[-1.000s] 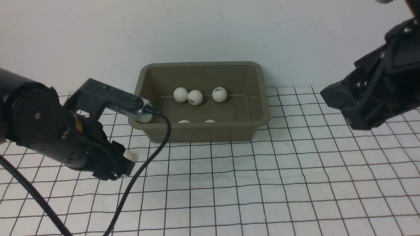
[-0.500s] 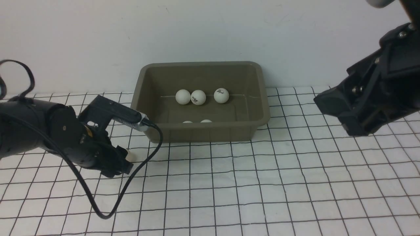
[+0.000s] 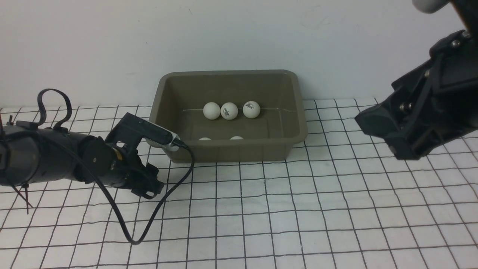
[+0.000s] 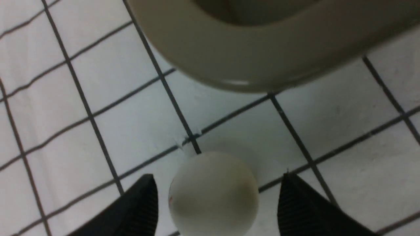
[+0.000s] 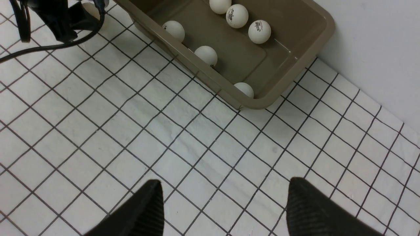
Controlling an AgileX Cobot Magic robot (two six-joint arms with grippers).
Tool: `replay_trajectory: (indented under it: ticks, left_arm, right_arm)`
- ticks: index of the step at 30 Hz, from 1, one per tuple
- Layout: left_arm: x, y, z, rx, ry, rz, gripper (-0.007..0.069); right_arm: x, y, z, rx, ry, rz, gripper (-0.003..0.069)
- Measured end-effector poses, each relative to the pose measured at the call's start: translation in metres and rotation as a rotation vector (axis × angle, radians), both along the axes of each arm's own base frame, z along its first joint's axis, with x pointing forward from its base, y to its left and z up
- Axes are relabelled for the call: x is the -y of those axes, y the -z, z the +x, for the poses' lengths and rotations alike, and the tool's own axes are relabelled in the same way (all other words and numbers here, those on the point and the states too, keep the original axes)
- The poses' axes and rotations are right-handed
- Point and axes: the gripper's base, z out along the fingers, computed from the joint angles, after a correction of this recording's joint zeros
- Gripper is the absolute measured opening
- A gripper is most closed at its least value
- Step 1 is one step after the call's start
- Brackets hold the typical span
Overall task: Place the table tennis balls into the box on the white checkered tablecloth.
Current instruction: 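Reach for and grasp a ping pong ball on the table beside the basket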
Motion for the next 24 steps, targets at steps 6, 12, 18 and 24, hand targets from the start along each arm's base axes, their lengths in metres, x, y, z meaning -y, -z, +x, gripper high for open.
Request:
replay_trajectory:
  ticks: [6, 12, 18, 24]
  left_arm:
    - [0.001, 0.007, 0.002, 0.002, 0.001, 0.000, 0.0395]
    - [0.001, 0.011, 0.004, -0.019, 0.003, 0.006, 0.0346]
    - [0.010, -0.043, -0.025, -0.045, 0.037, 0.008, 0.0346]
    - [0.041, -0.092, -0.048, 0.114, 0.154, -0.032, 0.0346]
  right_arm:
    - [0.000, 0.000, 0.000, -0.001, 0.000, 0.000, 0.0459]
    - [0.000, 0.000, 0.000, -0.001, -0.002, -0.004, 0.0459]
    - [0.000, -0.001, 0.000, 0.008, -0.004, 0.003, 0.0459]
    - [-0.002, -0.003, 0.002, 0.030, -0.009, 0.022, 0.0459]
